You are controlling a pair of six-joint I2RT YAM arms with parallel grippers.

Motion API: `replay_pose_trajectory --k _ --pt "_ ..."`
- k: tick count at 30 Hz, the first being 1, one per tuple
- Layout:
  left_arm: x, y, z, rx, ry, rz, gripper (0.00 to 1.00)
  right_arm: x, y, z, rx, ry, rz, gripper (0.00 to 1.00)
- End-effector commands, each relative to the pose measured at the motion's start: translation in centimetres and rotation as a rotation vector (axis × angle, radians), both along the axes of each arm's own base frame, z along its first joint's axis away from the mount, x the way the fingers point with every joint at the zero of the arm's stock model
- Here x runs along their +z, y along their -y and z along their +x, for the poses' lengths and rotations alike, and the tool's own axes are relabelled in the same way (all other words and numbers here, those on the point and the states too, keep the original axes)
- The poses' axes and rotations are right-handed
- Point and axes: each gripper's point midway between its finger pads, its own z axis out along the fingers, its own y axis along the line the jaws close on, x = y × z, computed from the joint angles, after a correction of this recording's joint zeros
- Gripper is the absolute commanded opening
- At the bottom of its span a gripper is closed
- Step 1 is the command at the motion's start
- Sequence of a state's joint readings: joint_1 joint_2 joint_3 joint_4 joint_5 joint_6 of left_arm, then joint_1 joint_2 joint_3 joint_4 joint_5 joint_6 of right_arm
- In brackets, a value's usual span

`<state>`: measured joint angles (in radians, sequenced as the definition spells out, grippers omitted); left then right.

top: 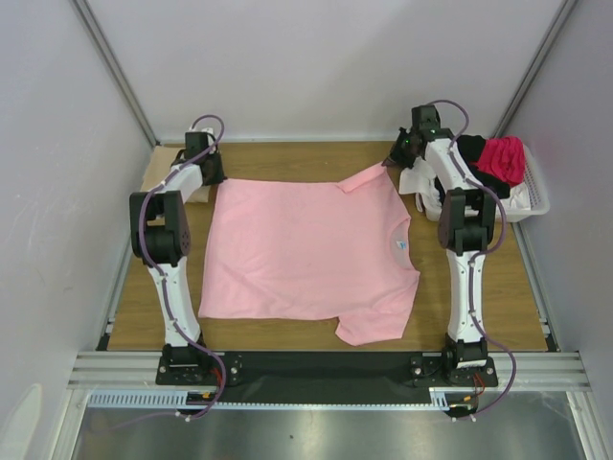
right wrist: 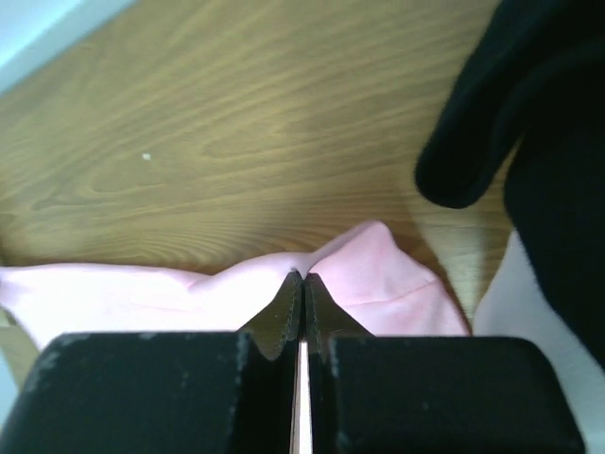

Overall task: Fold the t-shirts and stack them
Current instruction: Fold the tshirt

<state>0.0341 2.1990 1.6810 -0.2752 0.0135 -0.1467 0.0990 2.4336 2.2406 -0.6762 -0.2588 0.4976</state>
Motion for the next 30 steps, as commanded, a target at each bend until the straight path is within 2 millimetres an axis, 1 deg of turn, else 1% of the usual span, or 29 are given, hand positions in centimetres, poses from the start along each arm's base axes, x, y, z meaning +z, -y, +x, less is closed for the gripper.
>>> replay_pose_trajectory --k 1,4,5,6,7,8,10,11,12,13,14,15,16,17,19,20,21,22,23,24,26,27,28,29,30 --pt "5.9 0.5 1.9 -0.075 0.160 0.005 0.00 8.7 -1.2 1.2 0.010 0.180 0.084 0.00" --pt "6.4 0.6 1.8 -0.099 0.177 0.010 0.00 9.7 -1.2 1.1 0.003 0.193 0.089 0.00" --pt "6.2 0.8 1.6 -0.121 0.176 -0.005 0.00 10.0 -1.2 1.1 0.000 0.198 0.090 0.00" --pt "6.5 0.8 1.5 -0.132 0.183 -0.010 0.00 10.6 -1.2 0.9 -0.001 0.203 0.097 0.00" --pt "6.7 0.8 1.5 -0.143 0.192 -0.009 0.00 10.7 -1.1 0.8 -0.003 0.202 0.102 0.00" --pt "6.4 0.6 1.2 -0.148 0.189 -0.017 0.00 11.0 -1.2 0.7 -0.007 0.201 0.114 0.00" --pt "7.3 0.3 1.2 -0.153 0.226 -0.022 0.00 11.6 -1.2 0.4 -0.008 0.204 0.119 0.00" --pt "6.7 0.1 0.7 -0.157 0.221 -0.037 0.00 11.9 -1.2 0.3 -0.009 0.207 0.126 0.00" --pt "6.8 0.1 0.5 -0.166 0.233 -0.044 0.00 12.0 -1.2 0.2 -0.011 0.206 0.128 0.00" --pt "8.1 0.1 0.8 -0.178 0.282 -0.040 0.00 12.6 -1.2 0.1 -0.012 0.218 0.128 0.00" --pt "7.5 0.2 0.3 -0.191 0.280 -0.045 0.00 12.4 -1.2 -0.1 -0.013 0.213 0.127 0.00" --pt "7.9 0.6 0.2 -0.216 0.294 -0.056 0.00 12.5 -1.1 -0.2 -0.019 0.213 0.124 0.00" --pt "8.7 0.7 0.5 -0.231 0.332 -0.048 0.00 13.0 -1.0 -0.4 -0.020 0.220 0.121 0.00" --pt "8.4 0.8 0.2 -0.241 0.331 -0.049 0.00 13.0 -1.0 -0.6 -0.021 0.215 0.120 0.00" --pt "8.6 0.8 0.2 -0.258 0.351 -0.043 0.00 12.7 -0.8 -1.1 -0.026 0.199 0.116 0.00" --pt "8.3 0.8 -0.2 -0.264 0.351 -0.046 0.01 13.2 -0.7 -1.3 -0.030 0.204 0.116 0.00" --pt "8.8 0.7 0.0 -0.270 0.380 -0.038 0.00 12.9 -0.6 -1.6 -0.031 0.196 0.112 0.00" --pt "8.8 0.7 -0.1 -0.271 0.389 -0.037 0.00 12.9 -0.5 -1.7 -0.035 0.197 0.109 0.00" --pt "8.7 0.5 -0.5 -0.270 0.391 -0.038 0.00 13.4 -0.4 -1.9 -0.038 0.205 0.105 0.00" --pt "9.0 0.3 -0.4 -0.282 0.413 -0.017 0.00 13.1 -0.1 -2.1 -0.045 0.196 0.098 0.00" --pt "9.1 0.3 -0.9 -0.296 0.426 -0.014 0.00 13.2 0.1 -2.3 -0.045 0.196 0.097 0.00" --pt "9.6 0.3 -0.8 -0.305 0.447 -0.004 0.00 13.1 0.2 -2.6 -0.048 0.188 0.095 0.00" --pt "9.6 0.3 -0.9 -0.314 0.453 -0.002 0.00 13.1 0.2 -2.8 -0.049 0.186 0.096 0.00" --pt "9.4 0.4 -1.2 -0.322 0.453 0.000 0.00 13.2 0.2 -3.0 -0.046 0.186 0.099 0.00" --pt "9.7 0.4 -1.3 -0.330 0.462 0.011 0.00 13.6 0.1 -3.2 -0.046 0.190 0.102 0.00"
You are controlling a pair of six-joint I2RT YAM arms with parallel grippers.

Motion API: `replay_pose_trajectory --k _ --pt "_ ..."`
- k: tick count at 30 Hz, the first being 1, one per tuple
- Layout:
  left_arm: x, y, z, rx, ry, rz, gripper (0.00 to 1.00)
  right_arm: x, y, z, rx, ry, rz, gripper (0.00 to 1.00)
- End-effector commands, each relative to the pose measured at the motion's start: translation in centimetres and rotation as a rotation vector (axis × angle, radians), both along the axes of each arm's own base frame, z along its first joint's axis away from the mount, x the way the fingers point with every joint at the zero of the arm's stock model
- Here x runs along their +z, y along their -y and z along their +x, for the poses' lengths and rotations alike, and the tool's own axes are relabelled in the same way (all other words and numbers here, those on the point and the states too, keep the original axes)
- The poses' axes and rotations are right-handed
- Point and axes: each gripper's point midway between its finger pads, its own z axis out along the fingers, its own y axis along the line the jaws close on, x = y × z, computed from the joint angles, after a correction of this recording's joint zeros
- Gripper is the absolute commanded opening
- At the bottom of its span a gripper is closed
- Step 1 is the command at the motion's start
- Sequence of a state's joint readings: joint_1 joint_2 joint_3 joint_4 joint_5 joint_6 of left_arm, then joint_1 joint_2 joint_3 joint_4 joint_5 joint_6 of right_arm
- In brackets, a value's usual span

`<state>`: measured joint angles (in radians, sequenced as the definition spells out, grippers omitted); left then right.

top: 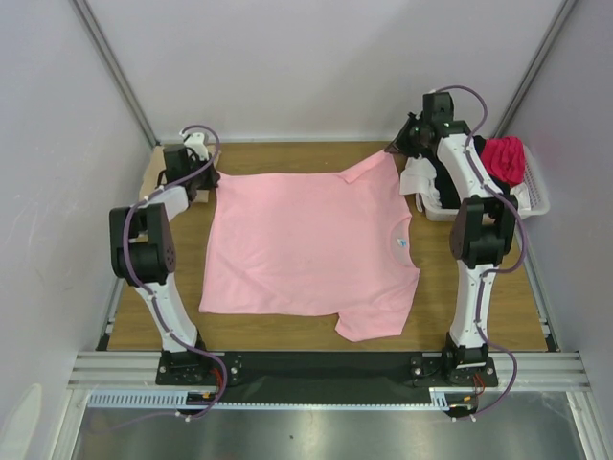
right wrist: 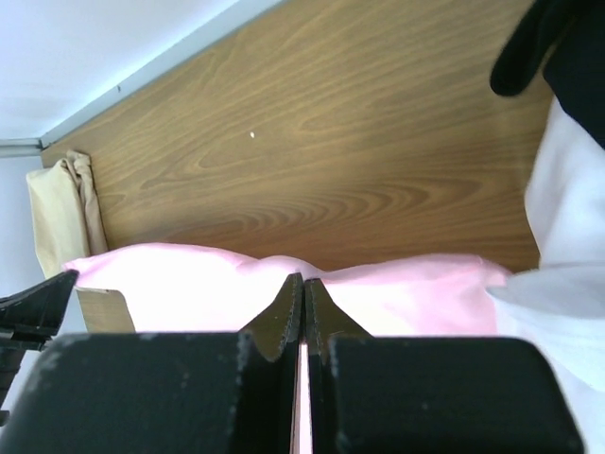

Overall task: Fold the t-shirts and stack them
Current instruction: Fold the tshirt

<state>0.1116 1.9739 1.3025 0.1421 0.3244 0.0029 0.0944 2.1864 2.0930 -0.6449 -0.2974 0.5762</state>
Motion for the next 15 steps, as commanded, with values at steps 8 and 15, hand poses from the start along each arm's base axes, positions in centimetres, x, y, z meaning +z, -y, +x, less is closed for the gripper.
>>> replay_pose_trajectory --k 8,15 --pt "5.8 0.2 -0.6 -0.118 0.195 0.064 0.00 3.9 0.7 -3.3 -0.032 0.047 0.024 0.00" --pt "5.6 0.8 -3.3 -0.201 0.161 0.086 0.00 4.2 0.6 -5.4 -0.039 0.035 0.043 0.00"
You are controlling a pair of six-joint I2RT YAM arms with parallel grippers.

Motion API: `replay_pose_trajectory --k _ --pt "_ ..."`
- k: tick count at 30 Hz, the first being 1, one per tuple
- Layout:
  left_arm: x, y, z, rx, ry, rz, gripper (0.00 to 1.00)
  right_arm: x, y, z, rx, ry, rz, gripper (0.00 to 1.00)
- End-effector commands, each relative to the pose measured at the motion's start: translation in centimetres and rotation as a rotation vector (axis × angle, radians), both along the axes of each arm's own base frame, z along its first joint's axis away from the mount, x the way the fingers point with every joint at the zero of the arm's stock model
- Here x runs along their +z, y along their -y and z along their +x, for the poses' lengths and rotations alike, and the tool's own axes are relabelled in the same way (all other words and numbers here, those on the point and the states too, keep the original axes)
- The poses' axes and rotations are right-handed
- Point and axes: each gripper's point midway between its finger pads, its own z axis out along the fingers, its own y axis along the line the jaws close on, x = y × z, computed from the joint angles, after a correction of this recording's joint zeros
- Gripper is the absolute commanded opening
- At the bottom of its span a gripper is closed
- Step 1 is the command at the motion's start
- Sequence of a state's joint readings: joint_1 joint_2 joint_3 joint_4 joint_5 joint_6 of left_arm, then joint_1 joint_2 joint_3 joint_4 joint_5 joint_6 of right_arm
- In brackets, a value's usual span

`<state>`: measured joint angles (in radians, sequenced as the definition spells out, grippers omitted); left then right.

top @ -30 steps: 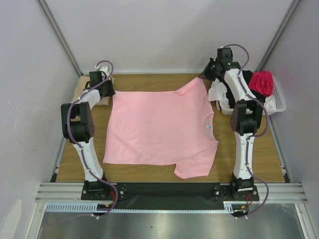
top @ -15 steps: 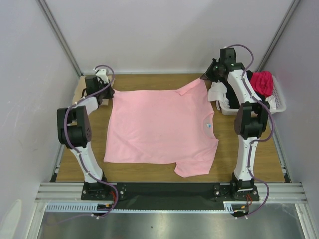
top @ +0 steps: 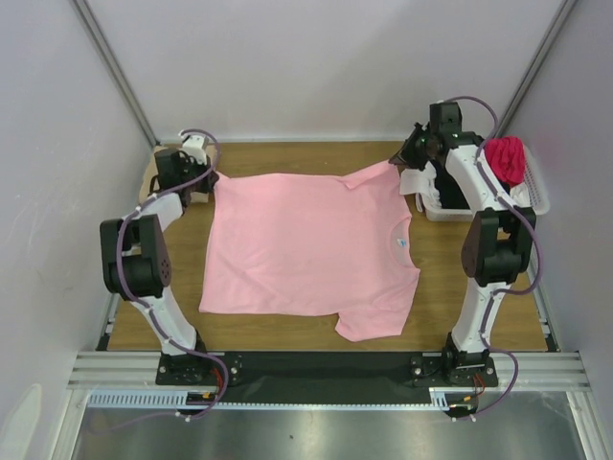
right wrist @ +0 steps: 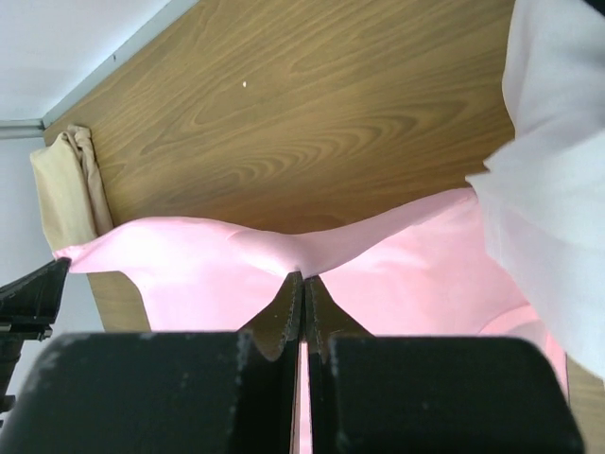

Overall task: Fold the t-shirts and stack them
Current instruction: Fold the tshirt

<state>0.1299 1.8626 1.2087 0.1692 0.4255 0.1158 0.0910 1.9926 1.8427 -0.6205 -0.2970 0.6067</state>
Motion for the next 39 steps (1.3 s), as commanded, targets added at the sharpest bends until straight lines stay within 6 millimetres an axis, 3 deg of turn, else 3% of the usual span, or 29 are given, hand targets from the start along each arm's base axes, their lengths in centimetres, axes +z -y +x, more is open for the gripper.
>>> replay_pose_trajectory --k 1,11,16,17,28,34,39 --pt "3.2 0.4 -1.5 -0.083 0.084 0.030 0.00 3.4 0.2 -0.9 -0.016 0.075 0.024 0.00" --pt "4.2 0.7 -4.5 -0.126 0.093 0.050 0.00 3.0 1.0 -4.8 -0.035 0.039 0.027 0.00" --pt "5.7 0.6 -6.1 -0.114 0.103 0.064 0.00 3.0 1.4 -7.0 -0.043 0.021 0.021 0.00" --pt "5.2 0.6 -6.6 -0.110 0.092 0.068 0.00 2.0 1.4 -7.8 -0.047 -0.010 0.023 0.00" --pt "2.3 0.1 -11.4 -0.062 0.041 0.118 0.00 -0.6 2.8 -12.4 -0.062 -0.109 0.041 0.00" --pt "0.9 -0.4 -12.1 -0.033 0.007 0.126 0.00 -3.0 2.9 -15.2 -0.073 -0.189 0.061 0.00" --pt "0.1 -1.2 -11.6 0.004 -0.009 0.147 0.00 -4.2 2.6 -16.6 -0.077 -0.229 0.081 0.00"
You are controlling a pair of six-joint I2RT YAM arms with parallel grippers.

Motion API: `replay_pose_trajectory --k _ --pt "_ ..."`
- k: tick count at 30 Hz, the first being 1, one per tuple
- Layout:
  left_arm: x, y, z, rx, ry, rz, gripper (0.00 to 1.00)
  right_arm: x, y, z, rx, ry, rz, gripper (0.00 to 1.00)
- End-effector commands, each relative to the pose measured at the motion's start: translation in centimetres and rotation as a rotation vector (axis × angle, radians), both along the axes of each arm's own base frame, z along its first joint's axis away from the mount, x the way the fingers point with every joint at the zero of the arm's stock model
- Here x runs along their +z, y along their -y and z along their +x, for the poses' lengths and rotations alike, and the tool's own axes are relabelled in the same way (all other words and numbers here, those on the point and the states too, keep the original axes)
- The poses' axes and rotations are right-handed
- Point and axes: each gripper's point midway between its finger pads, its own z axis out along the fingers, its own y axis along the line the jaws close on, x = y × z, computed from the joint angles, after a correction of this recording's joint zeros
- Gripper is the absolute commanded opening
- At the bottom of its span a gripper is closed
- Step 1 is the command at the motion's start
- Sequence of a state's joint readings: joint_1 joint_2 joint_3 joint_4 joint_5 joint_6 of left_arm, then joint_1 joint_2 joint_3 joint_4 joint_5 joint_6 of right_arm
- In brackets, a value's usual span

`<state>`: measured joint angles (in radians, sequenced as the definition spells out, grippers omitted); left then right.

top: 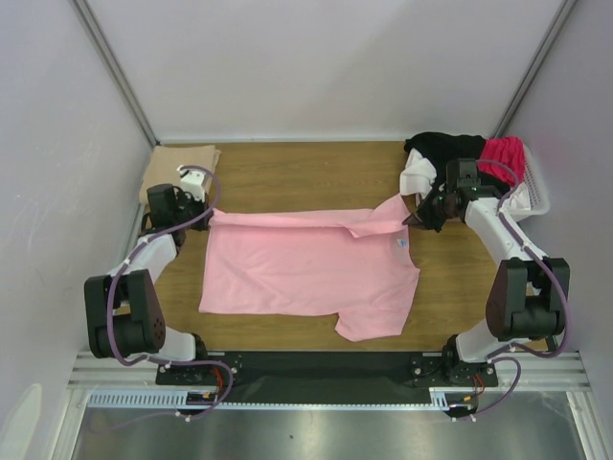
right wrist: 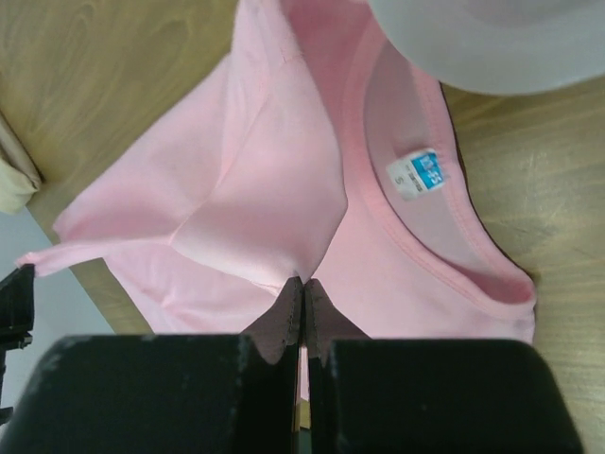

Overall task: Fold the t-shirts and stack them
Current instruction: Fold the tshirt

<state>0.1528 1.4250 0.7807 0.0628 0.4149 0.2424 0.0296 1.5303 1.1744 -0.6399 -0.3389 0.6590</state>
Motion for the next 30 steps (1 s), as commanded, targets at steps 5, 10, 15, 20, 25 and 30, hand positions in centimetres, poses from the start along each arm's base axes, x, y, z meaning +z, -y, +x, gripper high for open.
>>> replay_pose_trajectory --k 5,10,15,20,25,30 --pt "1.8 -1.7 2.4 0.029 0.089 0.068 0.00 0.8 -0.1 -0.9 -0.018 0.011 0.023 0.00" --pt "2.1 -1.7 4.8 0.019 0.105 0.051 0.00 0.5 -0.2 -1.0 -0.025 0.000 0.034 0.00" --pt "2.5 -0.6 6.4 -0.019 0.139 0.052 0.00 0.2 -0.3 -1.2 -0.036 -0.006 0.041 0.00" --pt "2.4 -0.5 6.7 -0.030 0.128 0.058 0.00 -0.8 -0.1 -1.4 -0.043 -0.020 0.027 0.00" --pt "1.4 -0.7 5.7 -0.039 0.079 0.092 0.00 -2.6 -0.2 -1.8 -0.044 -0.055 0.026 0.00" --pt "-0.1 -0.8 4.2 -0.071 0.019 0.154 0.00 -4.2 -0.3 -2.4 -0.032 -0.088 0.007 0.00"
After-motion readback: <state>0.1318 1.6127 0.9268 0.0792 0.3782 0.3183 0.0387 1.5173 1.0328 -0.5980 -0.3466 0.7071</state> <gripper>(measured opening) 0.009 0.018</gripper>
